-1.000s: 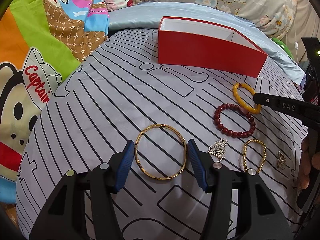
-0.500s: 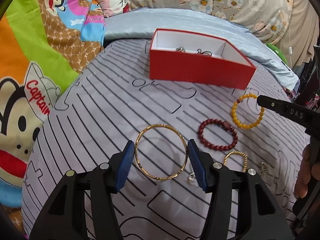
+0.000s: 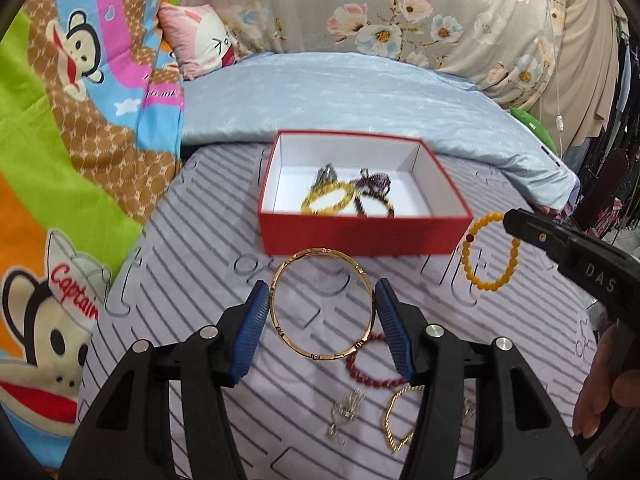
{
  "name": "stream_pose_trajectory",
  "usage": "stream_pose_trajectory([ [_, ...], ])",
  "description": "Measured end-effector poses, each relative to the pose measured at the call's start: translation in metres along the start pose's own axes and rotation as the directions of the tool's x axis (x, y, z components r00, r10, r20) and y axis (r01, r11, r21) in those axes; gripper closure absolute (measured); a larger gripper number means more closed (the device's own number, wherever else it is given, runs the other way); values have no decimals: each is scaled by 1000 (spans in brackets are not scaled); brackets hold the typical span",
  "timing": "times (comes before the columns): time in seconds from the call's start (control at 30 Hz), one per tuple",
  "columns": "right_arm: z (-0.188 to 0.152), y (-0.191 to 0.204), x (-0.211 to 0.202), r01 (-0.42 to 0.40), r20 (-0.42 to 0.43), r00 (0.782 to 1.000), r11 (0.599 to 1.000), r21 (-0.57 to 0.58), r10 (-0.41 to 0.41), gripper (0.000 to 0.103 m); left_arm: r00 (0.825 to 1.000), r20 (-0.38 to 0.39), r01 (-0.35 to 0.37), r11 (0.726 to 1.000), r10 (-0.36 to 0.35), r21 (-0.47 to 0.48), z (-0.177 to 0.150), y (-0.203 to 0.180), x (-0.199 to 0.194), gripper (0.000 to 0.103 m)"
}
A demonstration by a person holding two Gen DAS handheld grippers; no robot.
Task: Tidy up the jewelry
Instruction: 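Grasp the orange bead bracelet with the right gripper while the left grasps the gold bangle, then carry both items into the red box and open both grippers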
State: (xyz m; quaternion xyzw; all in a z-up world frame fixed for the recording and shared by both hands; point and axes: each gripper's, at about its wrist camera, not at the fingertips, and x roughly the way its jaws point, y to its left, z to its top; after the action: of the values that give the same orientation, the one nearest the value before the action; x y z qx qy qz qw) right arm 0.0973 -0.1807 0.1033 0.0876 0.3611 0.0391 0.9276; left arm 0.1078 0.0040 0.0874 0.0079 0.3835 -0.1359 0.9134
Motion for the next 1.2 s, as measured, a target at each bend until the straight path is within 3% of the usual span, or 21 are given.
stream_pose_trajectory([
  [0.3,42,6,13,-4,50,999,1000,-24,5,97,997,76,0,999,-4,50,56,-15,8,50],
  [0.6,66,2,49,15,39,999,999,-32,-14,97,998,63,-2,999,-2,54,92,-12,48,50],
  [1.2,62,-15,121,37,-53,998,999,0,-36,97,999,-32,-11,999,13,45,98,-3,126,50],
])
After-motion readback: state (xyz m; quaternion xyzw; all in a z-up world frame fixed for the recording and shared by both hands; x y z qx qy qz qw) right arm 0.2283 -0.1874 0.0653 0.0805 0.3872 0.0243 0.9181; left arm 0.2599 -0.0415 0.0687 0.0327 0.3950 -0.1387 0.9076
